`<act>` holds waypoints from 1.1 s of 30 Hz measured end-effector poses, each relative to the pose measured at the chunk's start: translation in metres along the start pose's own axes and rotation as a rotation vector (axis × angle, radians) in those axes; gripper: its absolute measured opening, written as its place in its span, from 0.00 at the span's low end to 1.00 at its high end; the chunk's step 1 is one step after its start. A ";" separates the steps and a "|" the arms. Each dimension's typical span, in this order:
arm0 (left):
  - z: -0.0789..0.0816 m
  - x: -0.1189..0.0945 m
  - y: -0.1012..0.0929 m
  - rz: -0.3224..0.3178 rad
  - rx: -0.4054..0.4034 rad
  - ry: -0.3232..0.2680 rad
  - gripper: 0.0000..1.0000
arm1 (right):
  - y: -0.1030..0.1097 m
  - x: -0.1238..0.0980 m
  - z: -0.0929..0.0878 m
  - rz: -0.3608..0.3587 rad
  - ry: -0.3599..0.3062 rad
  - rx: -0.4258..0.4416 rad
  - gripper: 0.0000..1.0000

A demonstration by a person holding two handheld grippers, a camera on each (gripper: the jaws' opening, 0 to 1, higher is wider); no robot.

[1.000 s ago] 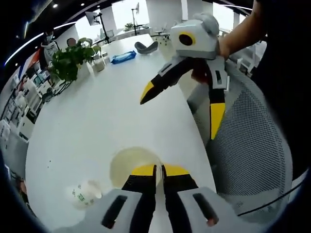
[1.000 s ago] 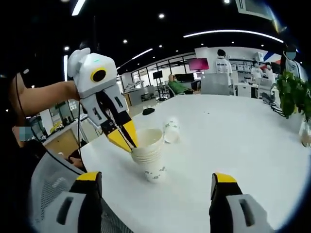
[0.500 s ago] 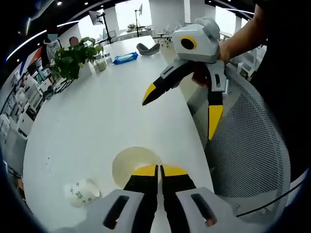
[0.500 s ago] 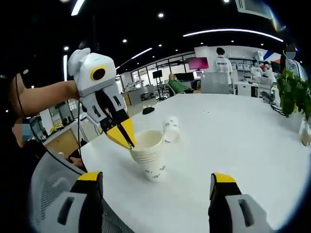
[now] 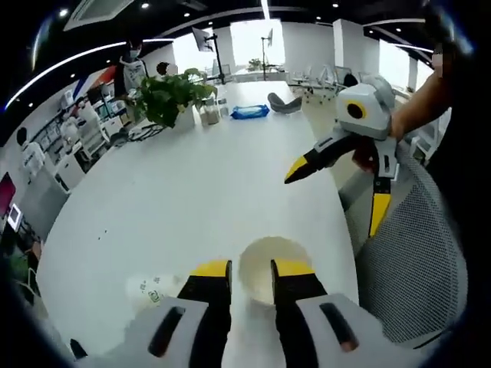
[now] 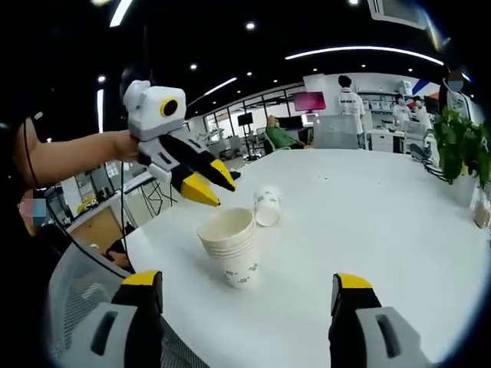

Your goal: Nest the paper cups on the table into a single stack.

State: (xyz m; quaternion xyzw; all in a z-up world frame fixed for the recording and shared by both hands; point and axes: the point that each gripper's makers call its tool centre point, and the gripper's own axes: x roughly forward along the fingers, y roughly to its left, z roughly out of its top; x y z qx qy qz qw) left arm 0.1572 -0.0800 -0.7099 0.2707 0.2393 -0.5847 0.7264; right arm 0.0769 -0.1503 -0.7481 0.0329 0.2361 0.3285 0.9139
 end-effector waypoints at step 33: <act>-0.067 0.022 0.133 0.288 -0.219 -0.014 0.64 | -0.008 0.001 -0.006 -0.021 0.017 0.048 0.92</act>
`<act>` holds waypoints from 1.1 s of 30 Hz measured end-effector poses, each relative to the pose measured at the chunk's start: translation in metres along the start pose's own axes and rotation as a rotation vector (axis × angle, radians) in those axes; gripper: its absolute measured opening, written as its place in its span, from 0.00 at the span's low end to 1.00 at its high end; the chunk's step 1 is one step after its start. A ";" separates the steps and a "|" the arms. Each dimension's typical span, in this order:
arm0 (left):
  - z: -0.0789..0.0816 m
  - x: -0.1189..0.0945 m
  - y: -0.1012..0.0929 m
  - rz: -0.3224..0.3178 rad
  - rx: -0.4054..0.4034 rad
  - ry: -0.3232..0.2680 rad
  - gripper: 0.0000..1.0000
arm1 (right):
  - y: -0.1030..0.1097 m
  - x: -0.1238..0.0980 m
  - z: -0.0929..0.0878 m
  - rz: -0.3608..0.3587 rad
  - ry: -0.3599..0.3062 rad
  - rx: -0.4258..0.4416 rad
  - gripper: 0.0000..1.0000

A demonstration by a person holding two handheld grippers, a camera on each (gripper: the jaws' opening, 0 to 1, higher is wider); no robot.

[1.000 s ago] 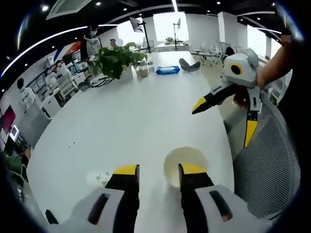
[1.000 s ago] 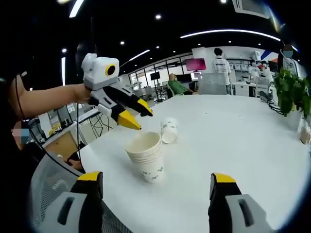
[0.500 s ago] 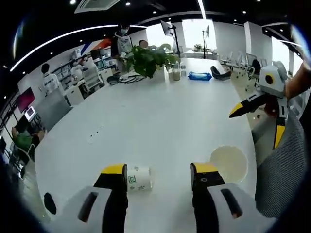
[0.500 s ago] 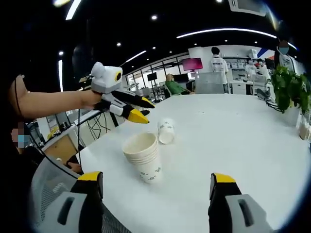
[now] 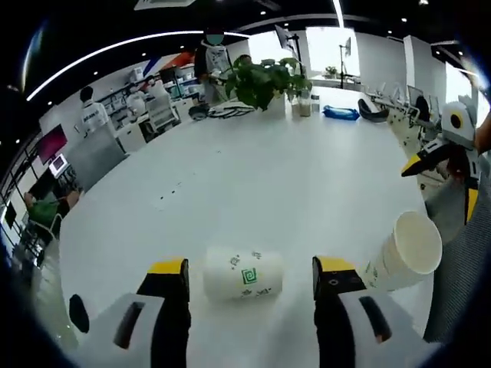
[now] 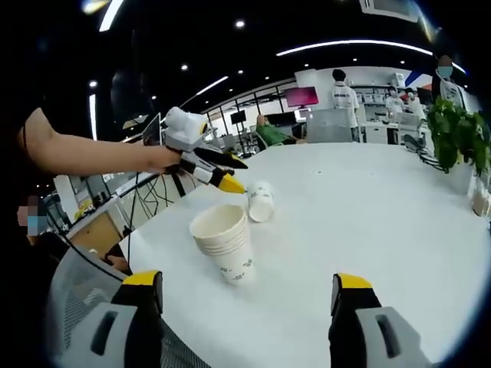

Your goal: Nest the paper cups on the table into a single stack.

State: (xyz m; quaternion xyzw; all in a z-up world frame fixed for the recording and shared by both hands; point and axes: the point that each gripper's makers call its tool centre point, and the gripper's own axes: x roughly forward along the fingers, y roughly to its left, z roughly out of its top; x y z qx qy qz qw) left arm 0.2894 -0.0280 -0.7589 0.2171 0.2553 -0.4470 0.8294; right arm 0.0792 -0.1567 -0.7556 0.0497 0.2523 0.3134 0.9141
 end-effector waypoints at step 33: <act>-0.032 0.041 0.006 -0.035 0.017 0.067 0.58 | -0.009 0.001 -0.006 -0.032 0.024 0.038 0.90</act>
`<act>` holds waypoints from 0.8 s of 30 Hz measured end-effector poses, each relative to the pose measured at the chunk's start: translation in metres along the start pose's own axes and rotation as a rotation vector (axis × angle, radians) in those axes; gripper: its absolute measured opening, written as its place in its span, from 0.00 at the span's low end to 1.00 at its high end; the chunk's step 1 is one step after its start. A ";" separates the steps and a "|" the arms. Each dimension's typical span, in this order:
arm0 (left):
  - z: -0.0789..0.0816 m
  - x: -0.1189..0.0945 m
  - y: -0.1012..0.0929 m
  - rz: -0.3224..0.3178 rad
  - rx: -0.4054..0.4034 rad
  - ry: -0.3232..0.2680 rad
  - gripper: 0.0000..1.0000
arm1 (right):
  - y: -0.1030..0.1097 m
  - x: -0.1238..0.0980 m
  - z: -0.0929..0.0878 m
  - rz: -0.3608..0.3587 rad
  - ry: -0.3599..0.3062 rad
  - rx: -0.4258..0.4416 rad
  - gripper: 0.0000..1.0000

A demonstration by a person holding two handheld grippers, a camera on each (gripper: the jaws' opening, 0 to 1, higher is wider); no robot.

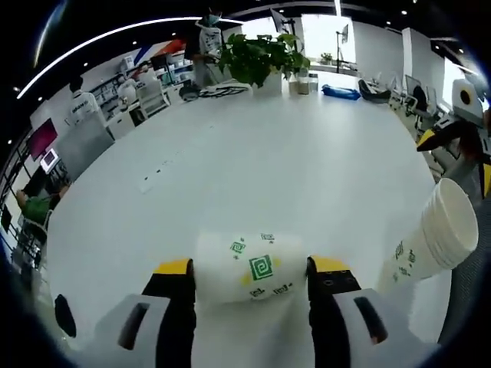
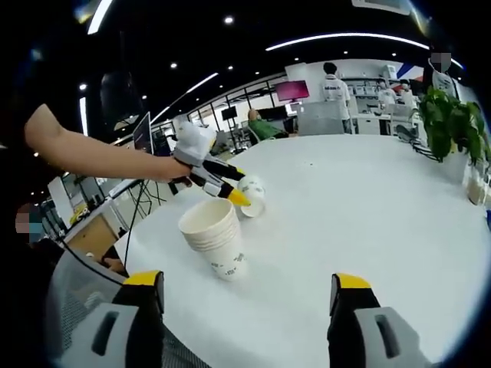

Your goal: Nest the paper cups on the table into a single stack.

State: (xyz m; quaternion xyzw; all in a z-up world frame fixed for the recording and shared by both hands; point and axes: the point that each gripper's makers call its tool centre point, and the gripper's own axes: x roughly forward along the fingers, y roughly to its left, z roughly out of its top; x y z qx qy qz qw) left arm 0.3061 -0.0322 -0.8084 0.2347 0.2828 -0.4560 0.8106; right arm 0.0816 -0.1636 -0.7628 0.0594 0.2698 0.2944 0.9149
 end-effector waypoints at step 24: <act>0.036 -0.073 -0.028 0.021 0.058 -0.105 0.56 | 0.006 -0.004 0.014 0.029 -0.054 0.003 0.88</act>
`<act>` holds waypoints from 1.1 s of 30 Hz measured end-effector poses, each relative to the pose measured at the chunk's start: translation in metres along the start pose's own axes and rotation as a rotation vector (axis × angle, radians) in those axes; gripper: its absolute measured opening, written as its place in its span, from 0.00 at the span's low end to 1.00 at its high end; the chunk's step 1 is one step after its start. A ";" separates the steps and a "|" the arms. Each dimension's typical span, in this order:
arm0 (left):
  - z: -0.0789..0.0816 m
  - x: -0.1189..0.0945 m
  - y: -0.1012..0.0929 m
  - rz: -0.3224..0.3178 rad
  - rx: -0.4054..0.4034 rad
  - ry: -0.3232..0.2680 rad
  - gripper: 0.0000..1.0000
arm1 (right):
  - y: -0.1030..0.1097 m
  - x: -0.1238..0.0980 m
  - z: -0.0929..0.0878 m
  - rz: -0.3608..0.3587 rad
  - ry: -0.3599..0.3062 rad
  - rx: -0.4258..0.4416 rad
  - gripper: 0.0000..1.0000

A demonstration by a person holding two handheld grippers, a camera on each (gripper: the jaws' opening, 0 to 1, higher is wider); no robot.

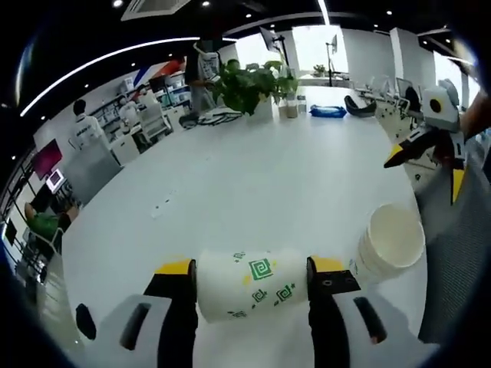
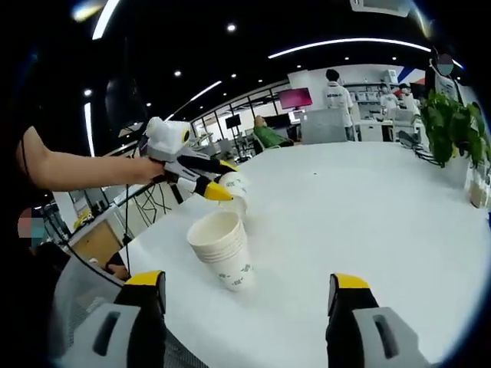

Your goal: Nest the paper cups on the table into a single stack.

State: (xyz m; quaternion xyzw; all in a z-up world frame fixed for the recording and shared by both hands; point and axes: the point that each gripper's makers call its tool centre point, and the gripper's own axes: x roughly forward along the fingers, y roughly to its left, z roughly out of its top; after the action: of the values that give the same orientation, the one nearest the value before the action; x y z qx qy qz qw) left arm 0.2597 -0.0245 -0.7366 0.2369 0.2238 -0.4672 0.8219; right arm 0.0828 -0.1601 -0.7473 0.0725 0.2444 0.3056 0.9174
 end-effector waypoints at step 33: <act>0.055 -0.080 -0.109 -0.102 0.184 -0.118 0.56 | 0.045 0.013 0.058 0.170 -0.094 0.098 0.70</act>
State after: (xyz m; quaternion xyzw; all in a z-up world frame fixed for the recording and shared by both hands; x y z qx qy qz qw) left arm 0.1356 -0.0533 -0.6658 0.2716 0.1428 -0.5399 0.7838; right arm 0.0973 -0.1154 -0.6896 0.1522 0.2088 0.3664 0.8939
